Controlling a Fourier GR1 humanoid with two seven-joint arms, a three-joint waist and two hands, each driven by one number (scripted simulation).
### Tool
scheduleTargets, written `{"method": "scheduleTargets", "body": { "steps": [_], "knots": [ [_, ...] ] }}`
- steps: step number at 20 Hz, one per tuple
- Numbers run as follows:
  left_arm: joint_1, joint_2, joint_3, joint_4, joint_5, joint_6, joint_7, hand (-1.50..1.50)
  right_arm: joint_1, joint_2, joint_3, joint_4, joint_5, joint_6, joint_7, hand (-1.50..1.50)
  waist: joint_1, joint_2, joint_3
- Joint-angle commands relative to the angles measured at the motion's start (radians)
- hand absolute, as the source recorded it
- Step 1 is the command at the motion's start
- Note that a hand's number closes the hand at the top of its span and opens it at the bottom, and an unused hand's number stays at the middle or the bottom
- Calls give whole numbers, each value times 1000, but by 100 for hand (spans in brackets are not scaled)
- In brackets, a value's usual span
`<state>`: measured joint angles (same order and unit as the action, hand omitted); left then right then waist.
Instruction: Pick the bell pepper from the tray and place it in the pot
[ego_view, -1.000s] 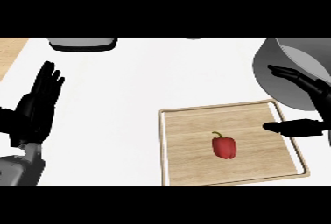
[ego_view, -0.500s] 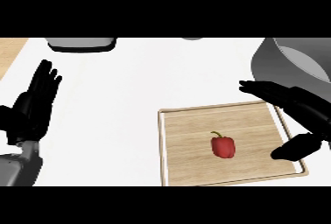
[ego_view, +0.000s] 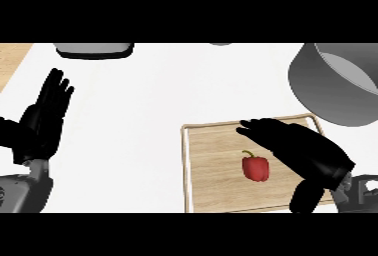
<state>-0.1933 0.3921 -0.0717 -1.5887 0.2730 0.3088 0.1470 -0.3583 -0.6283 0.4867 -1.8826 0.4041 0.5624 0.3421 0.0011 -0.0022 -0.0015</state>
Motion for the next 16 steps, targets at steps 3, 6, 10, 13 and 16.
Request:
{"method": "scheduleTargets", "body": {
  "steps": [3,6,10,13,16],
  "knots": [
    [-30,-10,54,18,-14,-44,33,0,29,129,8,26,78,61,62,-150,0,2,1],
    [18,-24,52,-51,-30,-38,56,0,72,145,35,39,154,56,49,-150,1,1,2],
    [51,-45,67,-42,-60,-54,3,0,64,194,47,42,234,79,100,-150,2,1,1],
    [-39,-64,74,44,-58,-70,30,0,43,227,50,114,307,53,91,-150,-1,3,1],
    [76,-69,69,-98,-65,-87,42,0,49,183,-32,145,308,61,-11,-150,4,2,2]
  ]
}}
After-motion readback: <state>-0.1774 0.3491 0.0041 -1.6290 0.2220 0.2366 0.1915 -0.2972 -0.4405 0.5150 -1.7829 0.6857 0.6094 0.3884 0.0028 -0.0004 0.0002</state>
